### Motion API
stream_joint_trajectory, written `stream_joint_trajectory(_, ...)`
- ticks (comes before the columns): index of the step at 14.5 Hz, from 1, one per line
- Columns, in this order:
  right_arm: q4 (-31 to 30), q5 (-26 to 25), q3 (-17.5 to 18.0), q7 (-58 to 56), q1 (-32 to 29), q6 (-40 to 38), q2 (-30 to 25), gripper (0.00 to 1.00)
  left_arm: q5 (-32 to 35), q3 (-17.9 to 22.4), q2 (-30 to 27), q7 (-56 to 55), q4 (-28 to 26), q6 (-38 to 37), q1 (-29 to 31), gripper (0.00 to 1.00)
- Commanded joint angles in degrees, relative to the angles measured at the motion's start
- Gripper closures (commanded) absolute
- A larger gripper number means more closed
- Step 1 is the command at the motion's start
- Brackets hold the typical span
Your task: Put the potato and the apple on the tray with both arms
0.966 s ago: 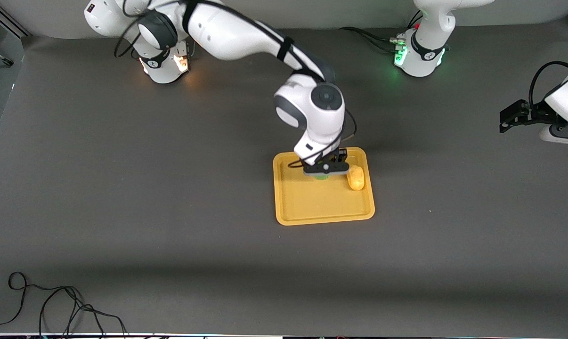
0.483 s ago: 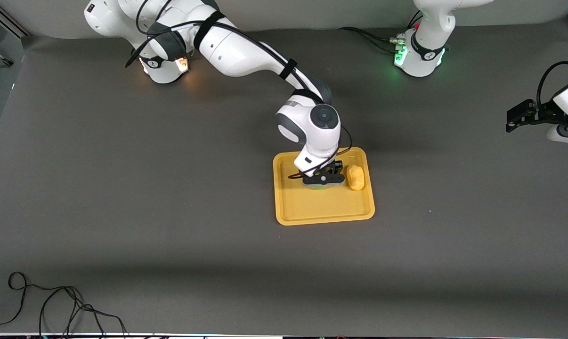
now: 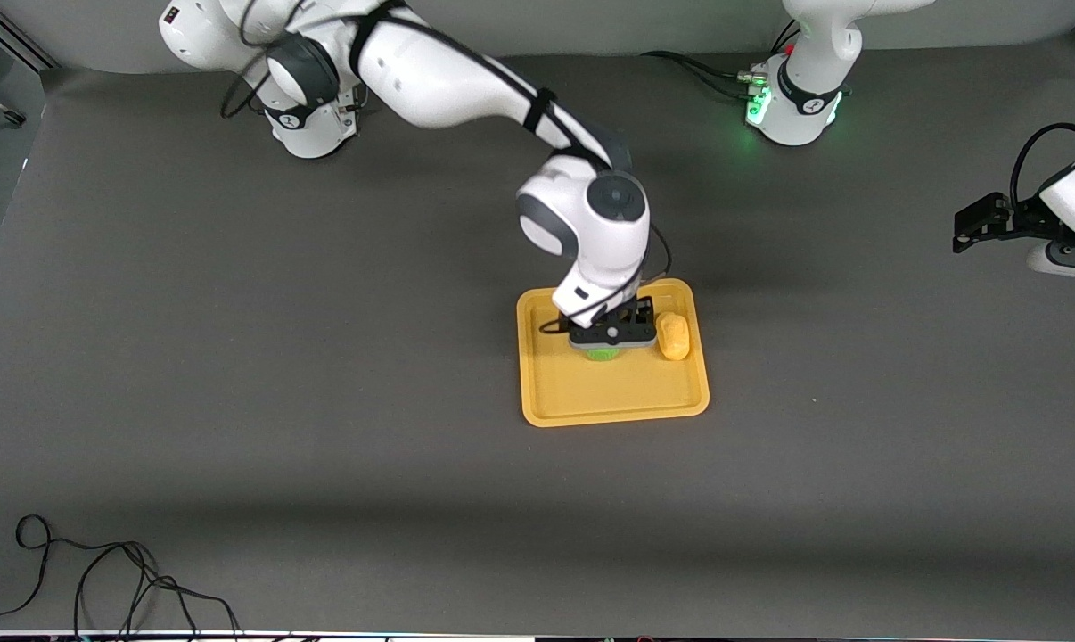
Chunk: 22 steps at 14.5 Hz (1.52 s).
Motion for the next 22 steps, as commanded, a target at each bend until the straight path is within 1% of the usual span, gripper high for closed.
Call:
stream_joint_trajectory(1,-2.2,-0.7,0.6,0.3,-2.6,-10.3,-10.4,0.00,0.0,-0.3,-0.3,0.4,0.2,-0.1,0.3,0.00)
stream_joint_trajectory(3,-2.4,-1.0,0.6,-1.9,-4.1,-16.6,-15.1,0.00,0.0,-0.3,-0.2,0.4,0.1,-0.1,0.2,0.00)
stream_joint_trajectory(5,-5.2,-0.7,-0.2,-7.5,-7.1,-23.3,-21.6,0.00,0.0,-0.3,0.0,0.4,0.2,0.0,0.2,0.00)
stream_joint_trajectory(6,-9.8,-0.4,-0.1,-11.7,-9.9,-24.1,-26.4,0.00,0.0,-0.3,0.0,0.4,0.2,-0.1,0.3,0.00)
stream_joint_trajectory(8,-20.6,-0.4,0.5,-17.2,-15.0,-23.3,-36.0,0.00,0.0,-0.3,0.0,0.4,0.2,0.0,0.3,0.00)
stream_joint_trajectory(9,-24.5,-0.3,0.5,-19.1,-17.8,-23.1,-40.0,0.00,0.0,-0.3,0.0,0.4,0.1,0.0,0.3,0.00)
stream_joint_trajectory(12,-33.3,0.7,2.1,-24.7,-27.9,-23.0,-49.0,0.00,0.0,-0.3,0.0,0.4,0.1,0.0,0.3,0.00)
stream_joint_trajectory(13,-35.1,1.0,3.6,-27.1,-31.6,-23.0,-51.2,0.00,0.0,-0.2,0.0,0.4,0.1,0.0,0.3,0.00)
stream_joint_trajectory(15,-38.4,1.0,5.2,-34.9,-39.1,-22.9,-53.9,0.00,0.0,-0.2,0.1,0.4,0.1,0.1,0.3,0.00)
stream_joint_trajectory(18,-39.0,1.0,5.2,-45.5,-46.8,-22.9,-54.7,0.00,0.0,-0.2,0.3,0.4,0.2,0.1,0.3,0.00)
stream_joint_trajectory(20,-39.0,1.0,5.2,-49.6,-50.5,-22.8,-54.6,0.00,0.0,-0.3,0.4,0.4,0.2,0.1,0.3,0.00)
stream_joint_trajectory(22,-39.0,1.0,3.8,-52.2,-50.9,-22.9,-54.6,0.00,0.0,-0.2,0.4,0.4,0.2,0.1,0.3,0.00)
